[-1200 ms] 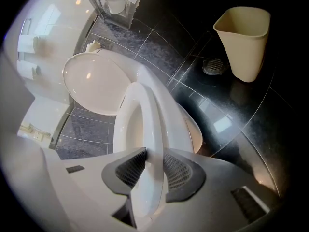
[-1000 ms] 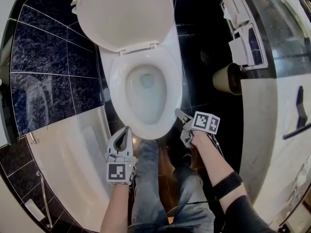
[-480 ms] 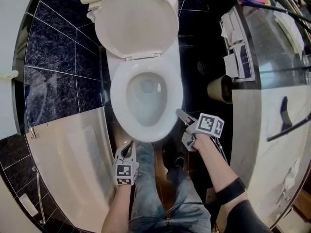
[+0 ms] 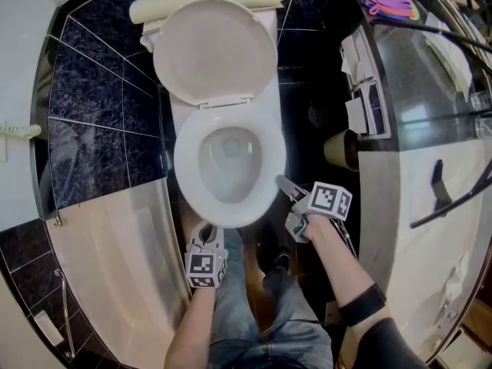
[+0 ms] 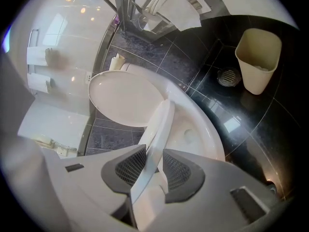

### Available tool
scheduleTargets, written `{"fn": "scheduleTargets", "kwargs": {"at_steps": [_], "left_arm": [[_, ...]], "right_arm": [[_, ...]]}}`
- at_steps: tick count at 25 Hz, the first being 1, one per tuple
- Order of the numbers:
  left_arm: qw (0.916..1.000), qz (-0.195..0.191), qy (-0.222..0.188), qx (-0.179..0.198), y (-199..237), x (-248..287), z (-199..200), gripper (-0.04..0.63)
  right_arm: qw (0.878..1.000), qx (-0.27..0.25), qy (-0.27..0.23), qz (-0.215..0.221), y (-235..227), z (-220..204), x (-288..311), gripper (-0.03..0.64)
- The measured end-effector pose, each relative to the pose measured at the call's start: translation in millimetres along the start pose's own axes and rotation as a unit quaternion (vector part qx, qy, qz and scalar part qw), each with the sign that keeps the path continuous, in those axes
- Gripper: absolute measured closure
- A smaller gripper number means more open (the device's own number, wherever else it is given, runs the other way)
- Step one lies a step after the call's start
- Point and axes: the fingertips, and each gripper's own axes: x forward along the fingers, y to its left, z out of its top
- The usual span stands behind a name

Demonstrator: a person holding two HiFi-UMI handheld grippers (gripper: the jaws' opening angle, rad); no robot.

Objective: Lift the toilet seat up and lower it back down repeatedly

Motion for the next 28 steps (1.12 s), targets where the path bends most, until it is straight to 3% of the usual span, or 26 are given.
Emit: {"fn": "scheduleTargets", "kwargs": {"at_steps": [11,19,28], "left_arm": [[0.9994,0.001,-0.033,0.0,9,-6,84,0.603],[0.9988,-0.002,-0.049,0.007,25,0,164,0.603],[0.9965,-0.007,-0.074,0.039,51,33,262,0.603]], "right_arm": [[1.0,-0.017,-0.014,-0.019,57,36,-18,0.472],[0.995,-0.088,-0.039,0.013,144,77,-49,0.525],[0.979,-0.177,-0.102,0.004,214,108,-87,0.601]]}}
